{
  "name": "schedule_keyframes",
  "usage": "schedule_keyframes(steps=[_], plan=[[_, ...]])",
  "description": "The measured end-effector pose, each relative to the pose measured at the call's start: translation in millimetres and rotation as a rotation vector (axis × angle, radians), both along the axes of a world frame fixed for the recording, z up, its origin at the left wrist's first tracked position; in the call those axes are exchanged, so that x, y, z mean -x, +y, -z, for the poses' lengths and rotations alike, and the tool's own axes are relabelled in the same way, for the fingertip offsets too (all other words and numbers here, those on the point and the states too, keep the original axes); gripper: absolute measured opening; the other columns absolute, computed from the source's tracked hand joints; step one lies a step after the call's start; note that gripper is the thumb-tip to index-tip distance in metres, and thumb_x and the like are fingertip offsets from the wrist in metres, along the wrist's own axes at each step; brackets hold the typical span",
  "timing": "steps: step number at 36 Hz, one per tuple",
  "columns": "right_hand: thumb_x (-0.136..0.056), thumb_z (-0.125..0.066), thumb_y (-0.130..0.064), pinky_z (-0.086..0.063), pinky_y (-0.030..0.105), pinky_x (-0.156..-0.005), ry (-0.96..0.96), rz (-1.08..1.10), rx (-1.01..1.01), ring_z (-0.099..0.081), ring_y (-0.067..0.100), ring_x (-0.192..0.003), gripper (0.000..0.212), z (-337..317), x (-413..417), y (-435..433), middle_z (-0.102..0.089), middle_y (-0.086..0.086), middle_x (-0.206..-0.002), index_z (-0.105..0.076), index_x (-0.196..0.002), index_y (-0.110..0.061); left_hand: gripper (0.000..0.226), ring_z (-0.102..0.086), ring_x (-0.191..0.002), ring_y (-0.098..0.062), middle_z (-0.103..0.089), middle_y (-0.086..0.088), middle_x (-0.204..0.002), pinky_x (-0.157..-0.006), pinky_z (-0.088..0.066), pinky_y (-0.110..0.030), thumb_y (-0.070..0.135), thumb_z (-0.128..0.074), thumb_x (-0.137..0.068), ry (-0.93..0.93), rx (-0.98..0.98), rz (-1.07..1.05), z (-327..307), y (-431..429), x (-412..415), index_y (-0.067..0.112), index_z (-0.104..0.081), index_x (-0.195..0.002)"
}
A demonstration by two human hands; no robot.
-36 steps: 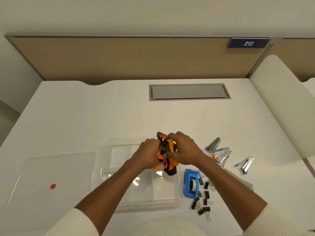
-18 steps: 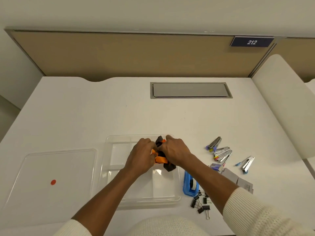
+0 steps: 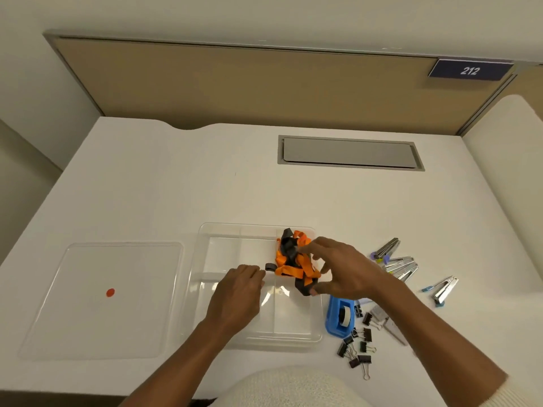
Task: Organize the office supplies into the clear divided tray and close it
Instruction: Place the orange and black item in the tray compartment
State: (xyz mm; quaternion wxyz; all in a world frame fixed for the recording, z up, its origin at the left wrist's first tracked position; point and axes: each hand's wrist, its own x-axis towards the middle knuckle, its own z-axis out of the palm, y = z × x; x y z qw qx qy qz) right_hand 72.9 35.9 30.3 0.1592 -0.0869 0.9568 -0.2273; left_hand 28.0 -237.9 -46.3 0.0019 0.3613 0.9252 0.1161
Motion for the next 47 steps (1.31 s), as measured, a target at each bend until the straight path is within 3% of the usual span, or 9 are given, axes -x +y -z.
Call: schedule_keyframes(steps=[4,9,14,23,29,33,36,39,47], plan=[[-0.081,-0.082,-0.041,-0.055,0.033,-0.09,0.098,-0.151,-0.184,-0.048,0.018,-0.124,0.08,17,-11,-13,-0.043,-0.004,-0.147,-0.04,-0.15,-0.041,0.072,-0.074,-0.108,-0.024,-0.076,-0.008,-0.117,-0.088,-0.059,-0.035,0.0,-0.097,-0.045,-0.033,0.045,-0.05,2,0,-5,0.011,-0.079,-0.114],[-0.087,-0.079,-0.031,-0.056,0.033,-0.083,0.212,-0.016,-0.009,-0.062,0.023,-0.109,0.044,29,-2,-28,-0.064,0.001,-0.127,-0.068,-0.129,-0.03,0.065,-0.057,-0.135,-0.028,-0.061,-0.014,-0.142,-0.109,-0.045,-0.038,0.0,-0.084,-0.072,-0.027,0.058,-0.01,4,-3,-11,0.004,-0.066,-0.135],[-0.092,-0.071,-0.023,-0.05,0.025,-0.072,0.248,0.292,0.048,-0.063,0.021,-0.087,0.034,37,17,-36,-0.067,0.001,-0.102,-0.068,-0.126,-0.027,0.053,-0.058,-0.133,-0.028,-0.061,-0.016,-0.142,-0.109,-0.047,-0.04,0.028,-0.079,-0.089,0.045,0.058,0.042,0,-3,-12,0.003,-0.066,-0.134],[-0.094,-0.07,-0.035,-0.053,0.037,-0.09,0.067,0.053,-0.285,-0.06,0.028,-0.11,0.046,46,35,-49,-0.06,0.013,-0.125,-0.056,-0.132,-0.014,0.062,-0.056,-0.136,-0.025,-0.057,-0.012,-0.147,-0.111,-0.035,-0.04,0.039,-0.076,-0.089,0.053,0.016,0.043,8,-8,-12,0.006,-0.061,-0.14],[-0.09,-0.072,-0.016,-0.055,0.035,-0.077,0.006,0.039,-0.296,-0.057,0.024,-0.095,0.051,21,30,-50,-0.05,0.013,-0.128,-0.05,-0.136,-0.016,0.066,-0.052,-0.139,-0.019,-0.054,-0.007,-0.15,-0.114,-0.028,-0.039,0.053,-0.038,-0.098,0.024,0.079,0.032,15,-13,-9,0.012,-0.057,-0.145],[-0.09,-0.072,-0.017,-0.05,0.03,-0.066,0.176,0.099,-0.276,-0.058,0.026,-0.107,0.058,3,19,-50,-0.048,0.011,-0.136,-0.046,-0.141,-0.019,0.067,-0.052,-0.139,-0.021,-0.054,-0.007,-0.151,-0.113,-0.029,-0.041,0.051,-0.064,-0.092,0.074,0.046,0.036,18,-12,-11,0.011,-0.056,-0.145],[-0.096,-0.065,-0.019,-0.059,0.037,-0.088,0.271,0.042,-0.181,-0.051,0.028,-0.129,0.059,2,8,-56,-0.041,0.007,-0.152,-0.04,-0.149,-0.018,0.076,-0.044,-0.142,-0.019,-0.052,-0.008,-0.152,-0.114,-0.03,-0.041,0.051,-0.075,-0.085,0.066,0.04,0.028,14,-11,-13,0.01,-0.055,-0.146],[-0.101,-0.056,-0.016,-0.033,0.045,-0.123,0.317,-0.068,-0.189,-0.033,0.035,-0.151,0.059,19,-9,-66,-0.035,0.019,-0.162,-0.036,-0.155,-0.002,0.075,-0.043,-0.146,-0.023,-0.047,-0.011,-0.156,-0.118,-0.031,-0.041,0.046,-0.073,-0.09,0.022,0.025,0.056,10,-12,-12,0.007,-0.049,-0.15],[-0.111,-0.021,-0.041,-0.011,0.046,-0.13,0.108,-0.124,-0.279,-0.002,0.031,-0.159,0.062,66,-20,-68,-0.011,0.017,-0.17,-0.017,-0.161,-0.003,0.08,-0.039,-0.148,-0.024,-0.038,-0.008,-0.161,-0.118,-0.025,-0.04,0.047,-0.073,-0.09,-0.084,0.046,0.035,3,-11,-13,0.011,-0.043,-0.155]])
